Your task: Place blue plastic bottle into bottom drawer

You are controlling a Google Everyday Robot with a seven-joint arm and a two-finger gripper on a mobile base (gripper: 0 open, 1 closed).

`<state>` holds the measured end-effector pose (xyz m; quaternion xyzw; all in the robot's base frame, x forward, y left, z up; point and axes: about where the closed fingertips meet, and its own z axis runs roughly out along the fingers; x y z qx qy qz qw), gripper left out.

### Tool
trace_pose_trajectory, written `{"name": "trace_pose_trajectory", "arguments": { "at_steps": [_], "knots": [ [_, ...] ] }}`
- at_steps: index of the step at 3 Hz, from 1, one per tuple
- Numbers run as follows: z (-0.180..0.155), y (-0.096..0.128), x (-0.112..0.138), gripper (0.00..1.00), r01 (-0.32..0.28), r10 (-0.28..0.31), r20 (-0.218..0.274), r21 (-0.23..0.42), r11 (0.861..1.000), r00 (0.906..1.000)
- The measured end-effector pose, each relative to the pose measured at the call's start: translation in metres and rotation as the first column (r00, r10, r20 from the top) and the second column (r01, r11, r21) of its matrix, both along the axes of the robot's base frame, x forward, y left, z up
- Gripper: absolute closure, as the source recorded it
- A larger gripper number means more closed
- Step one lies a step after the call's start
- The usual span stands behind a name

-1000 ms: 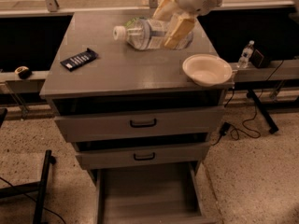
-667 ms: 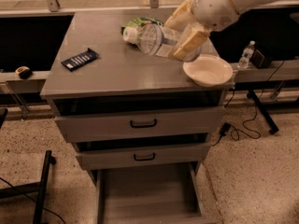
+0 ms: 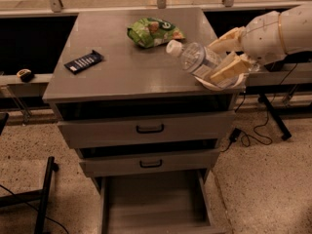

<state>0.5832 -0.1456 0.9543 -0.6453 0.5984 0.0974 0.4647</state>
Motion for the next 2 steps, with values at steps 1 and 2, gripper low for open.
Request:
{"name": "trace_pose_trajectory", "arguments": {
  "at_steps": [1, 2],
  "knots": [
    [-0.011, 0.017, 0.002, 1.0, -0.037, 0.038, -0.005, 0.045, 0.998, 0.9993],
    [-0.037, -0.003, -0.022, 1.0, 0.002, 0.002, -0.028, 0.15, 0.989, 0.9996]
  ]
}}
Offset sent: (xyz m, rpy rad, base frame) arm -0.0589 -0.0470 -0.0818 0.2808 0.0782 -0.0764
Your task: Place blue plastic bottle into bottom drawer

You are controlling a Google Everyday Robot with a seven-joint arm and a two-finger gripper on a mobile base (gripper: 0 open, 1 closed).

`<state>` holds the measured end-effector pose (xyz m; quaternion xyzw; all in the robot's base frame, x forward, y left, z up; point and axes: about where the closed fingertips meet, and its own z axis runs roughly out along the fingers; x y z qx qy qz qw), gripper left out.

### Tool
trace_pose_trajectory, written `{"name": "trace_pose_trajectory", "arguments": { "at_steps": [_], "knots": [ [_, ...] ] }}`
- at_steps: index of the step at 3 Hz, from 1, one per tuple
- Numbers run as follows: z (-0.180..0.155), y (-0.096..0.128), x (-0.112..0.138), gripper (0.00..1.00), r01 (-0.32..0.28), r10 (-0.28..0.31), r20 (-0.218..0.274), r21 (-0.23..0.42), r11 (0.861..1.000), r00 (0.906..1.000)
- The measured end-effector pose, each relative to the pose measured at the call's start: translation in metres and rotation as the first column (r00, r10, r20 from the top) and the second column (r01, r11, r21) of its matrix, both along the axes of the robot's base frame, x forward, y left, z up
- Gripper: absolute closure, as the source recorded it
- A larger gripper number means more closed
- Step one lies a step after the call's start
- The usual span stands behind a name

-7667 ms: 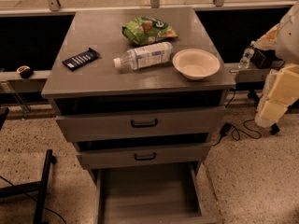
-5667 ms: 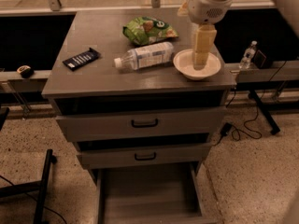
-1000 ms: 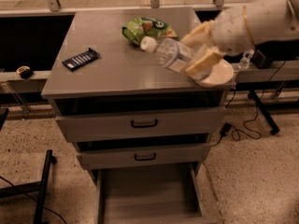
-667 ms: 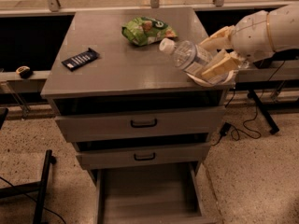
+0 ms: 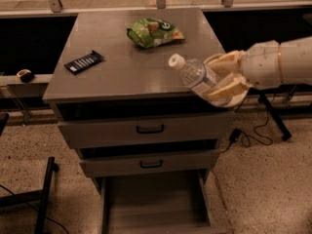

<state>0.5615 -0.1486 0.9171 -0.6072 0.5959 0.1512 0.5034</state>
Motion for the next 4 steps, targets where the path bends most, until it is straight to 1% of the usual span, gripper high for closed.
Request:
{"name": "trace_pose_trajectory", "arguments": {
  "at_steps": [1, 2, 3, 4],
  "knots": [
    [-0.028, -0.02, -0.03, 1.0, 0.026, -0.024, -0.025, 0.095, 0.995, 0.9994],
    [-0.048, -0.027, -0.042, 1.0, 0.016, -0.012, -0.038, 0.124, 0.992, 0.9992],
    [-0.069, -0.025, -0.046, 1.0, 0.005, 0.004, -0.058, 0.16, 0.987, 0.9983],
    [-0.07, -0.025, -0.046, 1.0, 0.005, 0.004, -0.059, 0.16, 0.987, 0.9983]
  ]
}}
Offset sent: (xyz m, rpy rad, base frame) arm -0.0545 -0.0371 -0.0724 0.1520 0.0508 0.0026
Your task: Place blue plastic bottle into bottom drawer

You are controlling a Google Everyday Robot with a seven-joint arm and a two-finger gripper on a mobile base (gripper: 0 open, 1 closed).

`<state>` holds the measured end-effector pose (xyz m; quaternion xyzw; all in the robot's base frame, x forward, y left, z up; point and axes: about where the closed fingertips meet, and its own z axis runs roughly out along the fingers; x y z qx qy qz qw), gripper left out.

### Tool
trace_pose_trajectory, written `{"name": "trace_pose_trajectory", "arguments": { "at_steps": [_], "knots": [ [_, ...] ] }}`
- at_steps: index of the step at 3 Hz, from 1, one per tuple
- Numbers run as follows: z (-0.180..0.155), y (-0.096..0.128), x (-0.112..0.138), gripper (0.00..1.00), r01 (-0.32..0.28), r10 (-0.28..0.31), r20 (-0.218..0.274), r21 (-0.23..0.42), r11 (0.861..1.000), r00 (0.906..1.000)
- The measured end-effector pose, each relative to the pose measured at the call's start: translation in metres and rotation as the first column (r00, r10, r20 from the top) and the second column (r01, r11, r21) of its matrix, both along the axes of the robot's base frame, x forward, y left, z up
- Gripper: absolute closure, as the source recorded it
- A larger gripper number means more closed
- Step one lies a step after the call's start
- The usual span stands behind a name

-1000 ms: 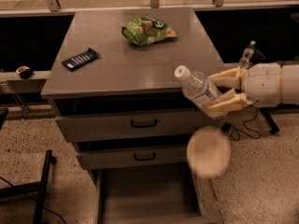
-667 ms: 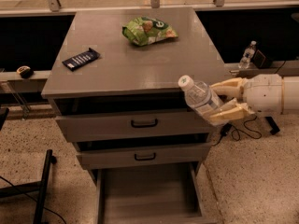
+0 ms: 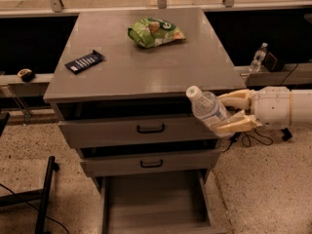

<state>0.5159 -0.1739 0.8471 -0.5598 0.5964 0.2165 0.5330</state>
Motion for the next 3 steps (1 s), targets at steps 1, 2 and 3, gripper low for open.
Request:
{"name": "trace_pose_trajectory", "arguments": {
  "at_steps": [1, 2, 3],
  "knots": [
    [-0.018, -0.001, 0.007, 1.0, 0.0, 0.0, -0.02, -0.001, 1.0, 0.9998],
    [-0.119, -0.022, -0.002, 1.0, 0.045, -0.032, -0.096, 0.13, 0.991, 0.9949],
    [-0.212, -0.038, -0.014, 1.0, 0.063, -0.026, -0.192, 0.195, 0.979, 0.9812]
  ]
}}
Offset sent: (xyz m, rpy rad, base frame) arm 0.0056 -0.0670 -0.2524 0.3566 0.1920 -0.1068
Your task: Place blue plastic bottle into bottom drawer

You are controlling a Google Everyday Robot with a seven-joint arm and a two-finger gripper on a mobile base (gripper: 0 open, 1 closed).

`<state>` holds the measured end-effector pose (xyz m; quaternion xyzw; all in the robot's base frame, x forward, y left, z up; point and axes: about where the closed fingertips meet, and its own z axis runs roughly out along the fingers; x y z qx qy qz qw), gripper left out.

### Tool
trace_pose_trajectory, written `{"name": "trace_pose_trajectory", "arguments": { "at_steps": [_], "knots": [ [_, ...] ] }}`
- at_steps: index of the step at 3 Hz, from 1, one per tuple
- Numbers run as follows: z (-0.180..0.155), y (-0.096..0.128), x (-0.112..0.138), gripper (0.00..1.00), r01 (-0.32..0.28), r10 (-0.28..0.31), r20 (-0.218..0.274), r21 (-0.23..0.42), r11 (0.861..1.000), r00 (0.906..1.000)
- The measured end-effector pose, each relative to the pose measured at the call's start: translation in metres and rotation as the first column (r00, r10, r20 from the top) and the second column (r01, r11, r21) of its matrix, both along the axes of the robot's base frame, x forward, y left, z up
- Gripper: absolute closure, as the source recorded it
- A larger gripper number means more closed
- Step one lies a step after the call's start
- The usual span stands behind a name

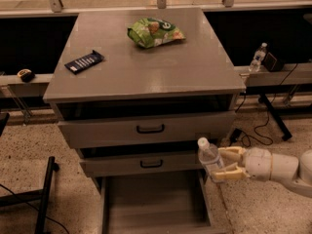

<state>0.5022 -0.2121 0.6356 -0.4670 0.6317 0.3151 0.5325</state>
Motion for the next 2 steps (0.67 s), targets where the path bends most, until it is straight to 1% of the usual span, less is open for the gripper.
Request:
{"name": "trace_pose_trajectory", "arguments": {
  "at_steps": [1, 2],
  "knots": [
    [-0.0593, -0.0055, -0.0109, 1.0, -0.011, 0.014, -0.074, 0.04, 0.999, 0.9972],
    [-0.0597, -0.0049, -0.0106, 1.0, -0.01, 0.013, -0.074, 0.039, 0.999, 0.9972]
  ]
}}
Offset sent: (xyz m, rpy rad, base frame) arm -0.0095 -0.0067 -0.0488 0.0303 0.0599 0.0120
